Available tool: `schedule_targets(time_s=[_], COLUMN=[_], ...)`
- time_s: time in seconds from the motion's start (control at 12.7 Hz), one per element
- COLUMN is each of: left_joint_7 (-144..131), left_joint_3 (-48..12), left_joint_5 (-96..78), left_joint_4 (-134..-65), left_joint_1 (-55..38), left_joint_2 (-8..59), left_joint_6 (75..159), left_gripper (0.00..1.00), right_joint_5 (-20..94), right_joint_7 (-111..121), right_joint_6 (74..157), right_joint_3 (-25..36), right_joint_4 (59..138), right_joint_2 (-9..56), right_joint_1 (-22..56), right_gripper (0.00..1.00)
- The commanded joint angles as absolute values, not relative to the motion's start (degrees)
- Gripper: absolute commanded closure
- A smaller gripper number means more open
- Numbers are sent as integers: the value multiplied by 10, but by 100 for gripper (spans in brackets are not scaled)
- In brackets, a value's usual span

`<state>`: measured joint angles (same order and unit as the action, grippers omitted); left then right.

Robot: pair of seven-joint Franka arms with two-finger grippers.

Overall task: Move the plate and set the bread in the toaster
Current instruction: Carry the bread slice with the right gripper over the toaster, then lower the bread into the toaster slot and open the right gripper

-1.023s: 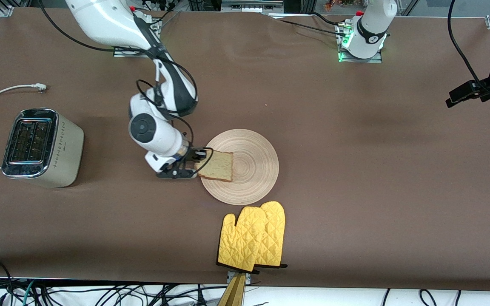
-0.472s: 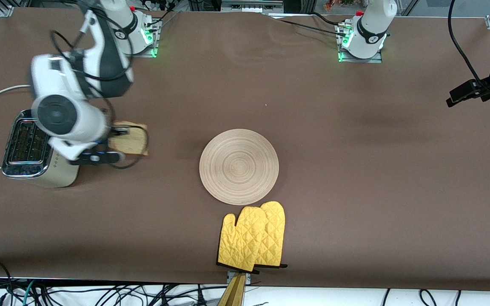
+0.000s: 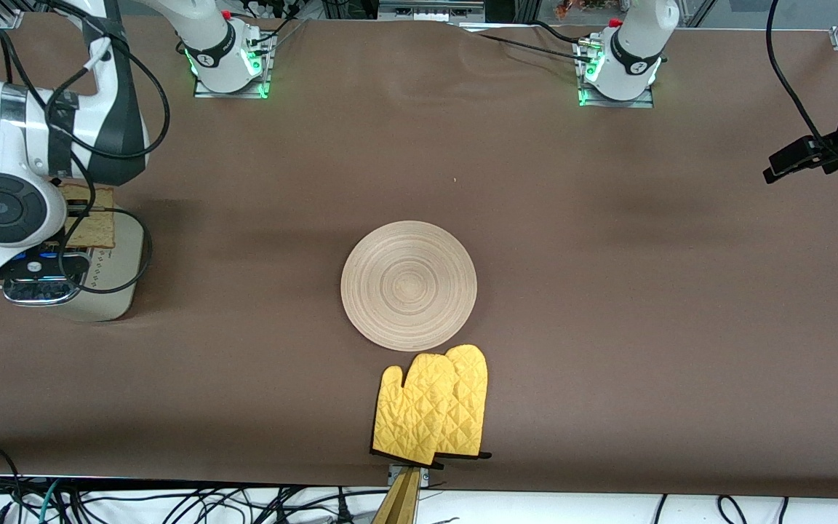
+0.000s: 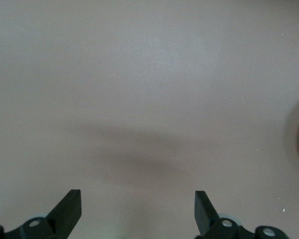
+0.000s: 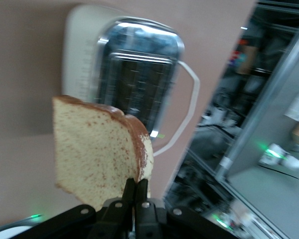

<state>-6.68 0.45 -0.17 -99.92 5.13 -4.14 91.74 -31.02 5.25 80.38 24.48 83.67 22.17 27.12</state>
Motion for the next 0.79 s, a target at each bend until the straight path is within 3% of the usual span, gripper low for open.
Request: schedule_targets(time_s=[0.0, 0.71], left_joint_7=[-74, -75], left_joint_3=[-2, -2], left_joint_5=[22, 21], left_joint_4=[-990, -989], left_joint_1=[55, 49], left_joint_2=[-42, -40], left_joint_6=[913, 917], left_gripper=[0, 0], right_joint_5=[-361, -369], right_joint_7=[79, 75], right_joint_6=[811, 885], right_joint_3=[249, 250], right_joint_4=[826, 828], right_joint_2=[232, 273], right_joint_1=[258, 222], right_gripper=[100, 100])
